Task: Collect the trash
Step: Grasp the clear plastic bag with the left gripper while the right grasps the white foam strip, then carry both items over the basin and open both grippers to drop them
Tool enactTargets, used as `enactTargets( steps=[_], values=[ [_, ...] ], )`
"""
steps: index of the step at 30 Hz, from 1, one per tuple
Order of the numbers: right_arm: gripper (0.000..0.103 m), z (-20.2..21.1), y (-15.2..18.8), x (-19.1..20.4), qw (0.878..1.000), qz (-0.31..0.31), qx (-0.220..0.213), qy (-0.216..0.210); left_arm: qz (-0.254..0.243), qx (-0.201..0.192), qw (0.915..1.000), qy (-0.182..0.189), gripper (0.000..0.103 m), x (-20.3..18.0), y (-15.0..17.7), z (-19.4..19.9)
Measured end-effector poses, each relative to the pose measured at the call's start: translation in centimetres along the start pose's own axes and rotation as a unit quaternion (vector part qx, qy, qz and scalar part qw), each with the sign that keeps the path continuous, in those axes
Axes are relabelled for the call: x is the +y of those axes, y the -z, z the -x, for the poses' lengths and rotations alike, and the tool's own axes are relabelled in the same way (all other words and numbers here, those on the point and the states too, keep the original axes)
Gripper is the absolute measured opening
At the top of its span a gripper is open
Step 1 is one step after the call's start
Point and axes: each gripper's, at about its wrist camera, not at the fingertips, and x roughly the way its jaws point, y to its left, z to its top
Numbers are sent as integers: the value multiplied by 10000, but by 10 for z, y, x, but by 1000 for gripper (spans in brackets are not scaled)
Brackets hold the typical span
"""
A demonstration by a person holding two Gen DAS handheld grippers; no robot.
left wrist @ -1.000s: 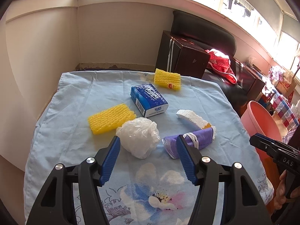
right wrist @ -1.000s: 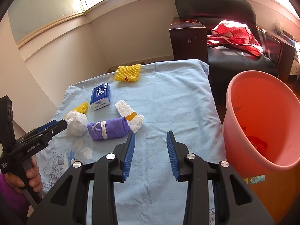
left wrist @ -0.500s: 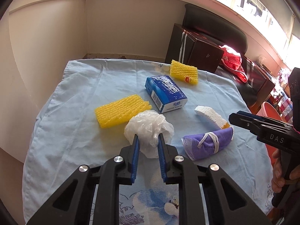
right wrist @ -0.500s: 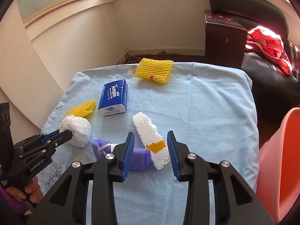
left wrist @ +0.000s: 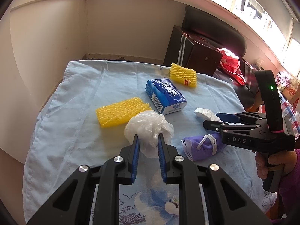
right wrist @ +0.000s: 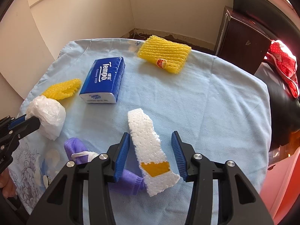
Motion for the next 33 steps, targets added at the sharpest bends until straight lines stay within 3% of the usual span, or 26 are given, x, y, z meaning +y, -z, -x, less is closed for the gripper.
enactTargets(
  steps=[2,17,25,33],
  values=[
    [33,3,3,-1,9999,-30,-45,-86,-18,-40,10000,12,18,-2,0,3],
    [32,93,47,-26,9871,-1076,-1160,-258,-222,-561,9977,324,18,-35,-8,41],
    [32,137,82,-53,9746,-1558,-1608,-55,-627,-718,9930,695,18,-85,-13,52],
    [32,172,120,-94,9578,-2130,-1892,386,-1187,-861,9820,1188,18,-153,-19,58]
  ],
)
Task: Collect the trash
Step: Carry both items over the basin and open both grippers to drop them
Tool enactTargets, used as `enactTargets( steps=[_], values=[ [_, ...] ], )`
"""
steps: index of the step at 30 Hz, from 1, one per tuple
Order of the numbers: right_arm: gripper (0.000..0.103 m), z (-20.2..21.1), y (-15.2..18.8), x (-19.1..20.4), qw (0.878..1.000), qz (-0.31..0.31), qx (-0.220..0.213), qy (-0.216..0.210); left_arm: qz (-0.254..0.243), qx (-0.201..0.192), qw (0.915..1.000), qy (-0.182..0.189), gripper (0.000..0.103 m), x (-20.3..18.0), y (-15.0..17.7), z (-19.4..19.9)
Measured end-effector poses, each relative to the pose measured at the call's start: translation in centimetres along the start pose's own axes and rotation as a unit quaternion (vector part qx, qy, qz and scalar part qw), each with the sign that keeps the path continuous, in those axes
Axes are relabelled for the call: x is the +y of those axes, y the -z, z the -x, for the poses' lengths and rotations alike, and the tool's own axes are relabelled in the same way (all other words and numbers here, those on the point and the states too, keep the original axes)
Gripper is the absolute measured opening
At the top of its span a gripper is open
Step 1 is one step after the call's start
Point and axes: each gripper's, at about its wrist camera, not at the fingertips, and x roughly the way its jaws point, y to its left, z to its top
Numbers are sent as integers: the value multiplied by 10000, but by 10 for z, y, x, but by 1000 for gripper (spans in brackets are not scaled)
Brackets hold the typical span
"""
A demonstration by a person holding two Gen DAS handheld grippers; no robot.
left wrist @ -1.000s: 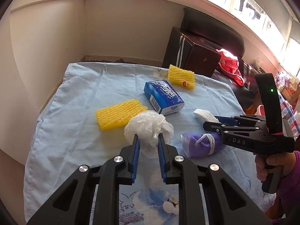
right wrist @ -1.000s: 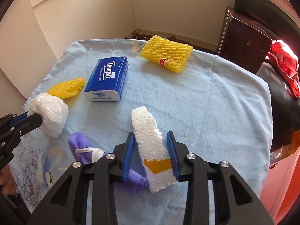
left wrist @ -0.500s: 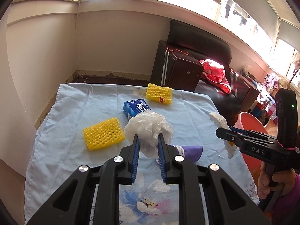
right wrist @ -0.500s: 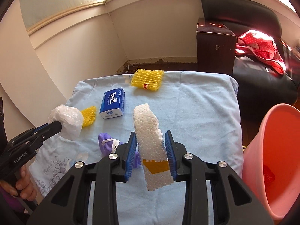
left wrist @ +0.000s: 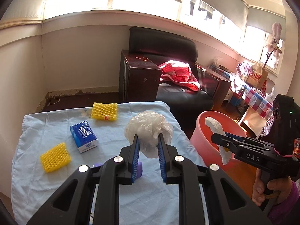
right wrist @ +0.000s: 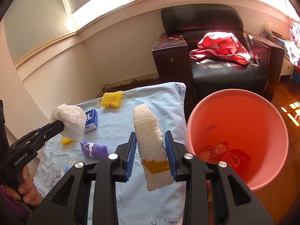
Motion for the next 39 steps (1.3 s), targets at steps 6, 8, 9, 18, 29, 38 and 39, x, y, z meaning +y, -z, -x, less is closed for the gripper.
enactTargets(
  steps=[6,8,9,18,29,38,39],
  values=[
    [32,20,4,-39,9982,-346,-201,441,-346,-16,9984,448,18,-49,-9,-15],
    [32,26,6,-52,9971,-462,-252,559,-466,13,9972,584,18,-65,-9,-21],
    [32,28,7,-57,9963,-526,-280,613,-530,33,9965,639,18,-72,-9,-25],
    [32,33,12,-94,9909,-932,-359,900,-989,279,9897,999,18,-126,-3,-62],
    [32,25,19,-122,9851,-1267,-323,1113,-1371,622,9812,1208,18,-172,8,-103],
    [32,17,22,-132,9820,-1415,-257,1223,-1382,779,9803,1175,21,-176,12,-120],
    [32,16,22,-133,9814,-1433,-229,1256,-1366,761,9808,1162,22,-175,12,-121]
  ],
)
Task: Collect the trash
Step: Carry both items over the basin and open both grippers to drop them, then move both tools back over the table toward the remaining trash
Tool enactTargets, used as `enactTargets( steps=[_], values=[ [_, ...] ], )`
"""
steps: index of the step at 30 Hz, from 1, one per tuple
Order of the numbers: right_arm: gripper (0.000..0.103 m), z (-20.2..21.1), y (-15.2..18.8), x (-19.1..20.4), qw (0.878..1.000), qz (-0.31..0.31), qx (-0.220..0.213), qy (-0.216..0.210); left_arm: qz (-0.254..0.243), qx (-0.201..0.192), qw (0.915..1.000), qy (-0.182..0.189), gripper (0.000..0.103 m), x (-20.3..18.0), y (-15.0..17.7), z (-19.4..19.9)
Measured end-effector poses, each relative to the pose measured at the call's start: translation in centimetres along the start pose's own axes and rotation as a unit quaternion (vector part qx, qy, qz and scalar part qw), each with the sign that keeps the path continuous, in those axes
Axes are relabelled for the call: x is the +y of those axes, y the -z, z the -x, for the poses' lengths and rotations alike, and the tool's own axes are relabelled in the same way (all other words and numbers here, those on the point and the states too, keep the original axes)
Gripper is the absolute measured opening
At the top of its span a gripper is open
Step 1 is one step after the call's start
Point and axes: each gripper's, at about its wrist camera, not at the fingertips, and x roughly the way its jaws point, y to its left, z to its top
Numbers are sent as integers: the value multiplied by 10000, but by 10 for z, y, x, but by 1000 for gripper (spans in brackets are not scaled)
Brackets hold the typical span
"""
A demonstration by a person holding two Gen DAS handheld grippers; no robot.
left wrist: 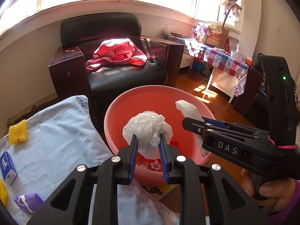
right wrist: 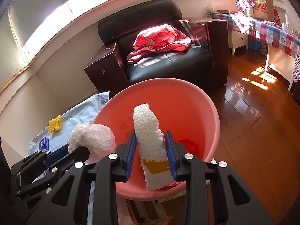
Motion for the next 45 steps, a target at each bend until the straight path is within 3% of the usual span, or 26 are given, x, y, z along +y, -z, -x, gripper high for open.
enactTargets(
  steps=[4,9,14,23,26,29,45],
  values=[
    [33,-4,0,-2,9999,-70,64,92,47,-55,10000,-13,41,1,0,0],
    [34,-5,0,-3,9998,-134,78,127,123,-134,9998,52,49,5,-1,7],
    [42,-3,0,-1,9998,-99,31,151,214,-180,9996,70,50,9,-1,14],
    [43,10,0,12,9998,144,-23,132,319,-330,9989,58,51,18,2,35],
    [43,15,0,20,9996,247,-83,76,441,-415,9982,19,59,26,4,46],
    [43,21,0,31,9993,357,-143,-16,529,-503,9973,-13,59,34,6,59],
    [43,35,15,102,9933,1035,-136,-493,888,-700,9920,-570,64,88,41,119]
  ],
)
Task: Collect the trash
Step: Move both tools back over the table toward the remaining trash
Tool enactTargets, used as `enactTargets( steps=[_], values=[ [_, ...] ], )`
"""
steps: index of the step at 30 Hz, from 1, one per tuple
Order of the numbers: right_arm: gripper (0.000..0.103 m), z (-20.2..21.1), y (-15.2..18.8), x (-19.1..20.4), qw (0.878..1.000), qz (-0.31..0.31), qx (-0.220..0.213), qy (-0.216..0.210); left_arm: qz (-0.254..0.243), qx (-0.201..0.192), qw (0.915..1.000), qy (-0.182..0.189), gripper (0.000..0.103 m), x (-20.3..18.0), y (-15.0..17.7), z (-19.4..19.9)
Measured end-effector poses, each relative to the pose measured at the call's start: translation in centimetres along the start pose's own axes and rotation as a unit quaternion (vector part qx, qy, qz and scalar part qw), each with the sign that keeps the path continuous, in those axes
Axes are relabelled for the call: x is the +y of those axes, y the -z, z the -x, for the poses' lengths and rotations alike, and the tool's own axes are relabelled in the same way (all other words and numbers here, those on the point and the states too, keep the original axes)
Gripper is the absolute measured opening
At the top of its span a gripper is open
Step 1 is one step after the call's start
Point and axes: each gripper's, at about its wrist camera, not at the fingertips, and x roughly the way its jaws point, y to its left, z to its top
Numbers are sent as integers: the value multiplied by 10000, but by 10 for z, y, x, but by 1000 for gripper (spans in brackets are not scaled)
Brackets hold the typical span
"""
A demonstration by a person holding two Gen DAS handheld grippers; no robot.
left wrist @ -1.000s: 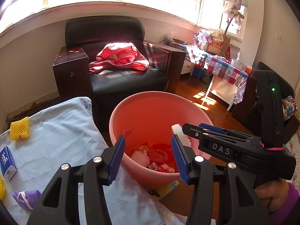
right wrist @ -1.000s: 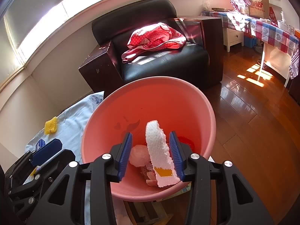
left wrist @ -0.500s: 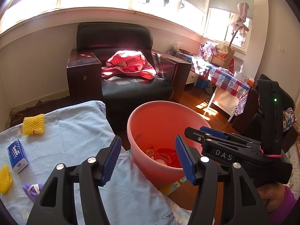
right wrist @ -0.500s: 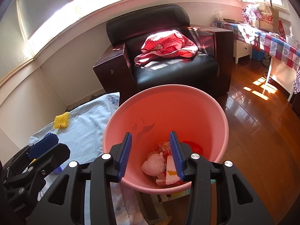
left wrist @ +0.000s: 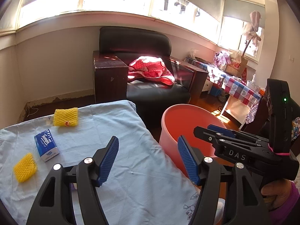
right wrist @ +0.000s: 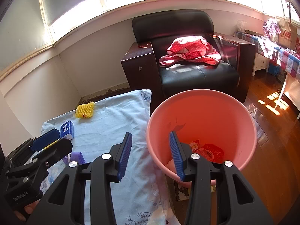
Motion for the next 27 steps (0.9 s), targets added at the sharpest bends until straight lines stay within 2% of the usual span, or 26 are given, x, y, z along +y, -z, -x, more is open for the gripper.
enactTargets(
  steps=[6,14,21,27],
  values=[
    [43,-9,3,29,9995,193,83,-255,130,82,9994,-321,65,32,14,12],
    [43,-31,5,63,9969,392,309,-608,370,164,9946,-956,65,94,33,33],
    [42,-61,1,93,9937,608,508,-789,953,228,9834,-1524,65,162,38,40],
    [42,-87,-6,116,9903,761,651,-960,1327,227,9749,-1774,65,202,33,34]
  ],
)
